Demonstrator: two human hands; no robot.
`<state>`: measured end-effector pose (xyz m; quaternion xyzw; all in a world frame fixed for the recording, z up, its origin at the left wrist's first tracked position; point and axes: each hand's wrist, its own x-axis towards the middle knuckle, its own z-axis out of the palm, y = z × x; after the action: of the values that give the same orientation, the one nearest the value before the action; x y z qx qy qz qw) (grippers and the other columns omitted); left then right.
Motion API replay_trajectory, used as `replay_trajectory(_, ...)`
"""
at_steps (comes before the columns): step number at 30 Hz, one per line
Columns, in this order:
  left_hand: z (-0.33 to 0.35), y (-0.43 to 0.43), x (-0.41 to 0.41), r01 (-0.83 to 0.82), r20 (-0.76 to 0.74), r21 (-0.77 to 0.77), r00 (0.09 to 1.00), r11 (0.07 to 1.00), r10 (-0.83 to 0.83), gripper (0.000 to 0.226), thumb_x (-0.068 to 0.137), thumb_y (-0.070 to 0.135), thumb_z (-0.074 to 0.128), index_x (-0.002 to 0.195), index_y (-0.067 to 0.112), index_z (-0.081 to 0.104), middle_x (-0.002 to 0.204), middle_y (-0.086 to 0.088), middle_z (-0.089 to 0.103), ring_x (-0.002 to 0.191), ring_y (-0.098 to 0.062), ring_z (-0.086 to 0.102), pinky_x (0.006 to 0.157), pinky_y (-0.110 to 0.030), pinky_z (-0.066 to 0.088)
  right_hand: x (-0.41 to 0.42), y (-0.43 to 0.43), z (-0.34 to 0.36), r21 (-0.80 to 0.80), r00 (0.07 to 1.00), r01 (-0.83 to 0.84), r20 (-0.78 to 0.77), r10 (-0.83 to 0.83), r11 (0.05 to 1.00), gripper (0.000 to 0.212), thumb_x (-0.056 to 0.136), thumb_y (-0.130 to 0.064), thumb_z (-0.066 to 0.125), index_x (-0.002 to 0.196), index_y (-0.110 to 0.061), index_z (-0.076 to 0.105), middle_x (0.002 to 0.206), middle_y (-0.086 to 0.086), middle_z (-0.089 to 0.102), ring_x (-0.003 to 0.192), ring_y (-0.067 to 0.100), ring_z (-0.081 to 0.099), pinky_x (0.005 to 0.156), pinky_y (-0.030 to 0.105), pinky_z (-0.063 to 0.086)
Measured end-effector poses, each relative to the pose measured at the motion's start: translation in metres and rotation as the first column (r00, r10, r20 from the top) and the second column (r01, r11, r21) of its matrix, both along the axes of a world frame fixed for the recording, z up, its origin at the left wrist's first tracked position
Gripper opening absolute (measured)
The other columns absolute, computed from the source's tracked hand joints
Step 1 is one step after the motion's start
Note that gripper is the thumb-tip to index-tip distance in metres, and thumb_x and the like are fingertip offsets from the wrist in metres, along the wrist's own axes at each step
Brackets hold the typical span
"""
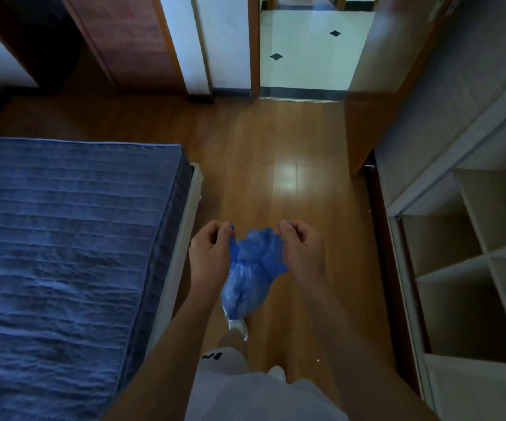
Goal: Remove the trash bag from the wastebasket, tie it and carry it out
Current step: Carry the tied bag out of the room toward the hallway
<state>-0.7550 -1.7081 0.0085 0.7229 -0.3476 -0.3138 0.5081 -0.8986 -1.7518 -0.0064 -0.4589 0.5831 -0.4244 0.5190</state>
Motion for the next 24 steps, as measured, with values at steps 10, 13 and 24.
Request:
replay_trajectory(10, -0.013, -0.159, 0.066, 0.107, -0.056, 0.024, 0.993, 0.994, -0.106, 0.032, 0.094, 0.017, 0.055, 0.063, 0.013, 0.061, 0.048, 0.010, 0.051, 0.047, -0.001, 0.045, 0.048, -0.013, 0.035, 0.056, -0.156, -0.003, 0.047, 0.973, 0.014, -0.231, -0.003, 0.999, 0.030, 0.095, -0.026, 0.056, 0.072, -0.008, 0.064, 0.053, -0.009, 0.046, 0.045, 0.002, 0.040, 0.046, 0.017, 0.034)
replay_trajectory(13, -0.017, -0.213, 0.096, 0.114, -0.072, 0.036, 0.991, 0.993, -0.112, 0.031, 0.095, 0.018, 0.056, 0.067, 0.007, 0.063, 0.052, 0.009, 0.054, 0.049, 0.000, 0.047, 0.049, -0.011, 0.036, 0.085, -0.211, -0.003, 0.092, 0.956, 0.029, -0.292, -0.001, 0.995, 0.031, 0.092, -0.024, 0.057, 0.072, -0.001, 0.060, 0.055, -0.004, 0.045, 0.053, 0.010, 0.041, 0.051, 0.028, 0.033)
replay_trajectory(24, -0.009, -0.365, 0.171, 0.079, -0.187, 0.000, 0.979, 0.997, -0.077, 0.027, 0.090, 0.011, 0.055, 0.067, -0.002, 0.057, 0.051, 0.004, 0.045, 0.050, -0.008, 0.040, 0.048, -0.021, 0.034, 0.161, -0.359, 0.012, 0.008, 0.958, 0.091, -0.274, -0.085, 0.996, 0.025, 0.093, -0.026, 0.057, 0.077, -0.009, 0.068, 0.058, -0.005, 0.051, 0.052, 0.005, 0.044, 0.048, 0.018, 0.036)
